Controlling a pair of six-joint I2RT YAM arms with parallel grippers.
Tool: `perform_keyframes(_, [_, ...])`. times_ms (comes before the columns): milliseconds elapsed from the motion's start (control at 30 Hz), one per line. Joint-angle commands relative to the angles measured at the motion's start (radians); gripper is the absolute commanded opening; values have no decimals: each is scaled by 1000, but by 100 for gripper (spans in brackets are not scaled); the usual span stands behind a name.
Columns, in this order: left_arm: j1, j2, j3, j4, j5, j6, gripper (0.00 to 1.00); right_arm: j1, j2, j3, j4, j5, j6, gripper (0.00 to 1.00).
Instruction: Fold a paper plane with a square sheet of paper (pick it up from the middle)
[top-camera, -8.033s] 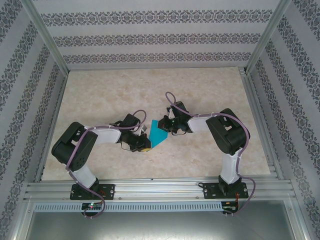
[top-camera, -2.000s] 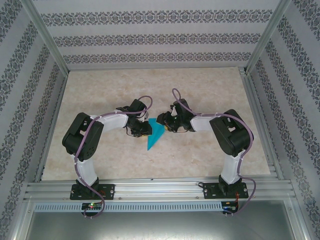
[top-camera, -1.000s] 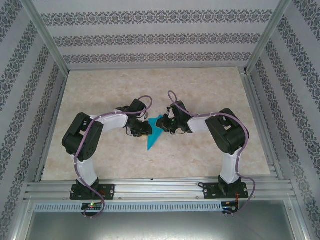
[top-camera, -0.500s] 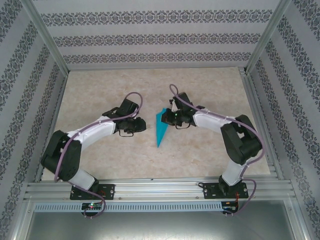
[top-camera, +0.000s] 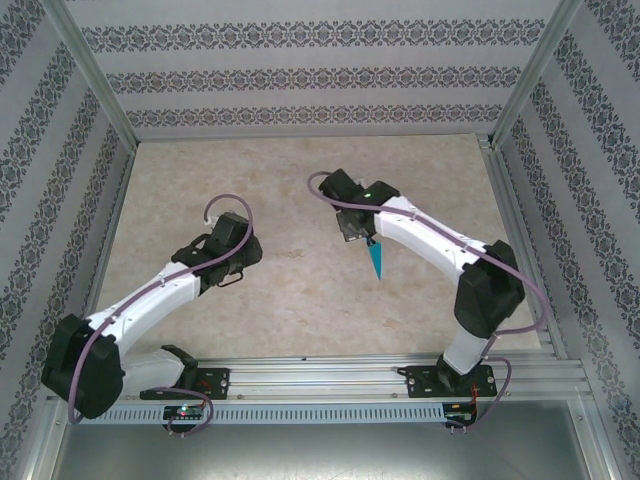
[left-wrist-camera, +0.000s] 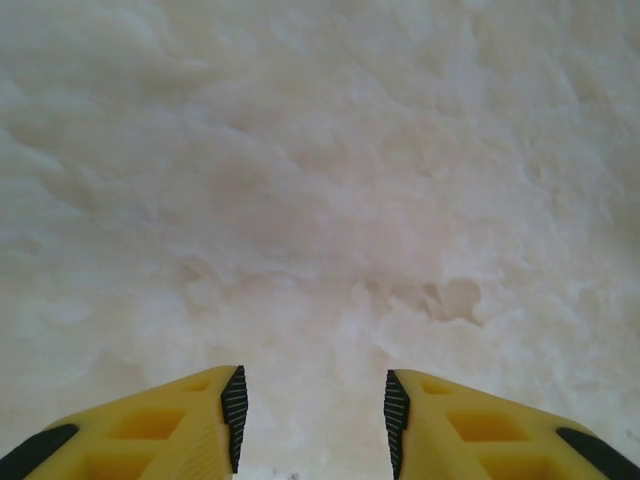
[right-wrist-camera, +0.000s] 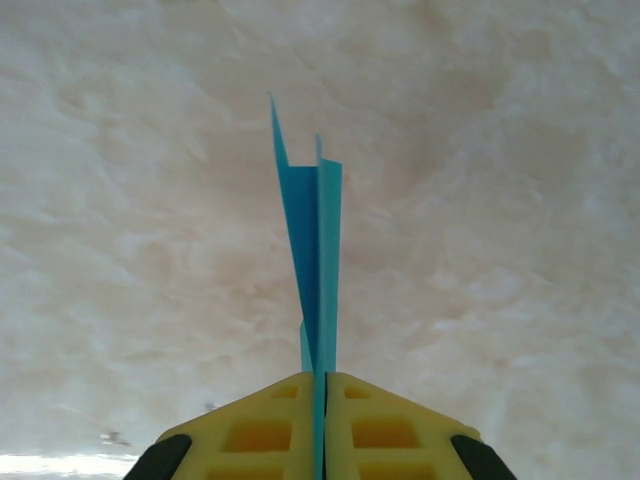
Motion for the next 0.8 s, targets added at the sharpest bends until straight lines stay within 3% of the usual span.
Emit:
perform_keyframes(0, [15, -55, -22, -49, -111, -53, 46, 38, 84, 42, -118, 142, -9, 7])
perform_keyframes(433, [19, -174, -83, -74, -192, -106, 51, 146, 388, 242, -159, 85, 99, 12])
perform_keyframes(567, [20, -171, -82, -74, -190, -105, 51, 164, 449, 293, -129, -11, 138, 13])
perform_keyframes(767, [20, -160, -79, -70, -181, -103, 52, 164, 449, 287, 31, -268, 168, 19])
